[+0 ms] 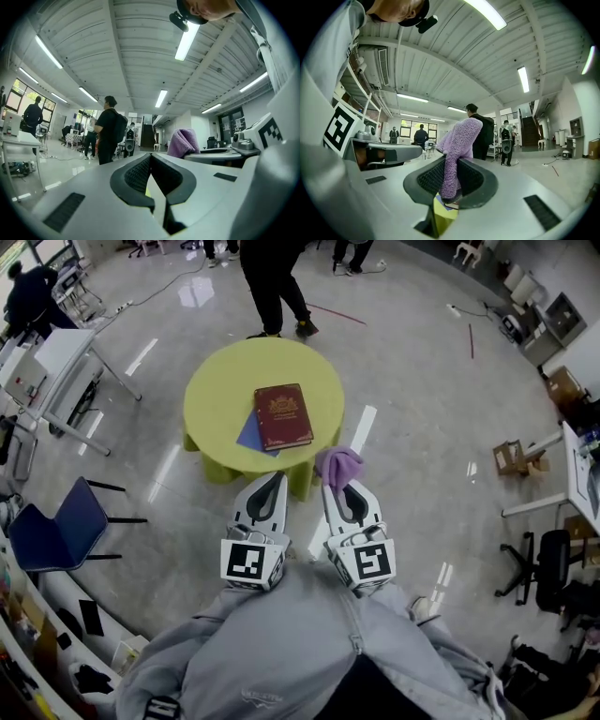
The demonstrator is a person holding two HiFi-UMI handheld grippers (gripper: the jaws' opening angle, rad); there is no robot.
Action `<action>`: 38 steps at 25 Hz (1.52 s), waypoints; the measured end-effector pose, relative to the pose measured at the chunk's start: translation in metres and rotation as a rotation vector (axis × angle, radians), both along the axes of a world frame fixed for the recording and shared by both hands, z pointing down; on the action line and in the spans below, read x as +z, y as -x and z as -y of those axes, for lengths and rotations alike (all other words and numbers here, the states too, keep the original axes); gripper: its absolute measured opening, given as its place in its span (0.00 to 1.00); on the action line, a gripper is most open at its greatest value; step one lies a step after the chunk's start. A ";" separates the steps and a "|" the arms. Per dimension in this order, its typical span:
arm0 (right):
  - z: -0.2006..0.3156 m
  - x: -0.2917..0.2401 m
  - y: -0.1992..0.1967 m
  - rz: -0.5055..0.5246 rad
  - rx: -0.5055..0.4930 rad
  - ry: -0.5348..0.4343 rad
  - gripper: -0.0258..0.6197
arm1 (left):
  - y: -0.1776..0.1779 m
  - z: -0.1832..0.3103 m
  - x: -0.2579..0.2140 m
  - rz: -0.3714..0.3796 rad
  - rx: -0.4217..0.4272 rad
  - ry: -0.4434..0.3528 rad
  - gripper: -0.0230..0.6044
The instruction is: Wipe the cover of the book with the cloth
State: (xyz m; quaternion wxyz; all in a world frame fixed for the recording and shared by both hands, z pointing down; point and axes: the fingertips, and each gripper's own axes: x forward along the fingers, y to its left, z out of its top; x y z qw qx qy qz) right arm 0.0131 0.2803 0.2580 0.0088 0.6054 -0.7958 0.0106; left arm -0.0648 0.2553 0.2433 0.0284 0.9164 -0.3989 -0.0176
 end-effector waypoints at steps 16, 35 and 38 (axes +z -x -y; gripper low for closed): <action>0.057 0.000 0.003 -0.002 -0.011 -0.041 0.16 | 0.008 0.053 0.011 -0.006 -0.022 0.018 0.07; 0.228 0.022 -0.040 0.006 -0.154 0.009 0.16 | -0.037 0.211 0.025 0.007 -0.132 0.037 0.07; 0.251 0.029 -0.046 -0.002 -0.188 0.041 0.16 | -0.042 0.232 0.028 0.009 -0.162 0.047 0.07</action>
